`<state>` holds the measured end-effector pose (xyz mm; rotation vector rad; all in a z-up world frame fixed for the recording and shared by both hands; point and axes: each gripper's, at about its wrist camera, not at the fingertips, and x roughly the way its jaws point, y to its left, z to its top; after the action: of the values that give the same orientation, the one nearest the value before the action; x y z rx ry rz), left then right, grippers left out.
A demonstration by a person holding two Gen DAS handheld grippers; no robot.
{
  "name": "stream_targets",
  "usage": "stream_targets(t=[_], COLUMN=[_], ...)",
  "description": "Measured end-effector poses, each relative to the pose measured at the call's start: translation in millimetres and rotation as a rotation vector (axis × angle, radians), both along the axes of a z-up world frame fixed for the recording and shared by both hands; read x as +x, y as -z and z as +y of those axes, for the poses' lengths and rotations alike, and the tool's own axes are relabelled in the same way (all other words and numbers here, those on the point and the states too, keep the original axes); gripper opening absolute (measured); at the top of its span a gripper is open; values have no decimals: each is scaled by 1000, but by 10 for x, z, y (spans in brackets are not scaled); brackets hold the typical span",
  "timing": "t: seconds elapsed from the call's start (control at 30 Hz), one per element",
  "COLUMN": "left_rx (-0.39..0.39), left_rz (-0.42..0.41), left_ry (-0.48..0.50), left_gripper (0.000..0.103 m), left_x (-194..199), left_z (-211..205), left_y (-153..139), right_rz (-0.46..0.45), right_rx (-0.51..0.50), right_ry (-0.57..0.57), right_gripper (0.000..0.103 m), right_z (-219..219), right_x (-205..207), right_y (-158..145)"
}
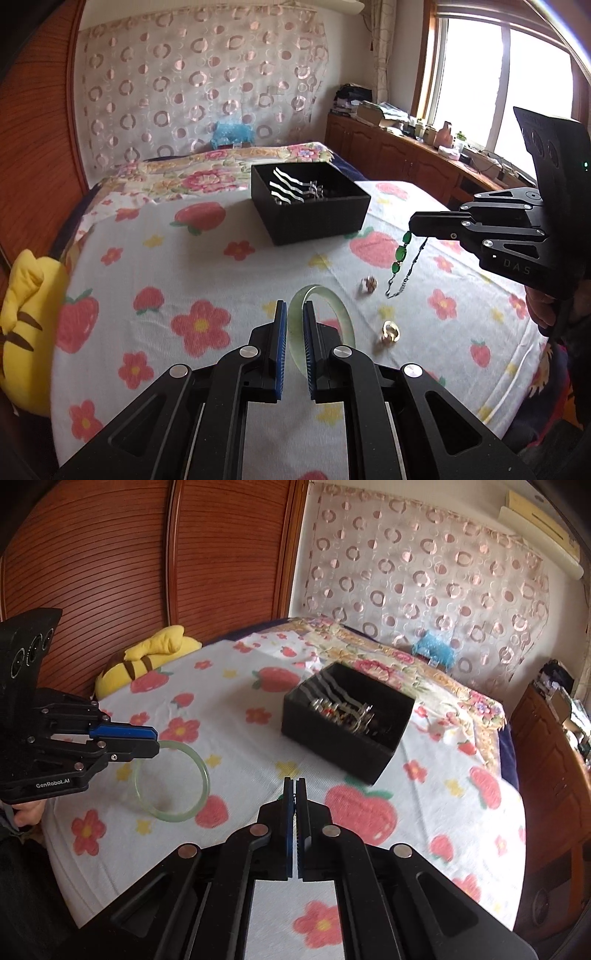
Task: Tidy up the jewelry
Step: 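Carry the jade bangle and charm to the black box and open both tools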
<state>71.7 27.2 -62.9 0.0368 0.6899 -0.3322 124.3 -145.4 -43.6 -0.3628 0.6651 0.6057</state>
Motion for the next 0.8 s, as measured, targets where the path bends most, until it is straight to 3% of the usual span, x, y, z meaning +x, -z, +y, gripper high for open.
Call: stream_targets(t=[0.6,0.8], left_rx=[-27,-23], left_rz=[-91,-112], left_ry=[-5,-5], left_gripper=[8,8], left_x=[692,983], left_z=[-96,-178], left_y=[-501,-657], right_rz=[-76,-60], right_rx=[58,76], right_ry=[32,38], right_gripper=[2,2], right_z=[-98,-108], right_x=[788,1145], right_y=[-426,-381])
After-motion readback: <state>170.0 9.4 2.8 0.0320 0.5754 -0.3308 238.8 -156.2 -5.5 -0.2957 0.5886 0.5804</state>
